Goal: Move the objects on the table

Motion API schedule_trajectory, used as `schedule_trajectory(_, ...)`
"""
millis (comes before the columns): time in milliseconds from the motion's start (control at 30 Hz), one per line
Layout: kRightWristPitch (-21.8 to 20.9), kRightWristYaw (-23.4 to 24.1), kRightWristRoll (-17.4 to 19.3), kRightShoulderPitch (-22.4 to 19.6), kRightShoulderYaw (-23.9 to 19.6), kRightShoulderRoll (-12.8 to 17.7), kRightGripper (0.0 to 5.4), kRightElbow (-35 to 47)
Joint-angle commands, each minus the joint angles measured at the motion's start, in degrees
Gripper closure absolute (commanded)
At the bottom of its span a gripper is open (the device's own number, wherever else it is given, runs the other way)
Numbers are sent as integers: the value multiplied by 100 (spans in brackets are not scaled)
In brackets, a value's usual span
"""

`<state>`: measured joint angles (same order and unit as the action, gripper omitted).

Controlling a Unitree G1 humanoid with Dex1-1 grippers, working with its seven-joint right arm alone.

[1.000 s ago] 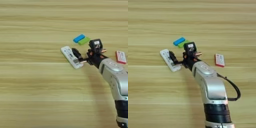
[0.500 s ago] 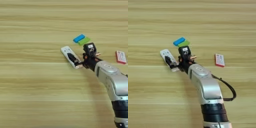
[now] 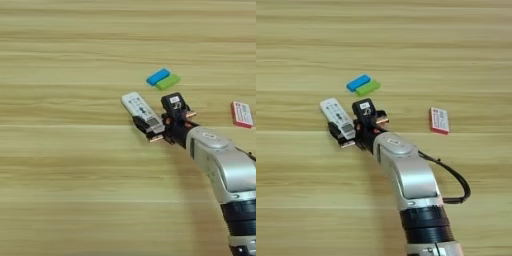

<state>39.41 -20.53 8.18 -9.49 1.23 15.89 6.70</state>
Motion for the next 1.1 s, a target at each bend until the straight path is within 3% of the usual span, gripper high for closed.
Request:
schedule_trajectory(33,-160,-8,-62,-318,-15,146,3,110)
schedule_trajectory(1100,164,-242,-18,-440,-1,193,3,-312)
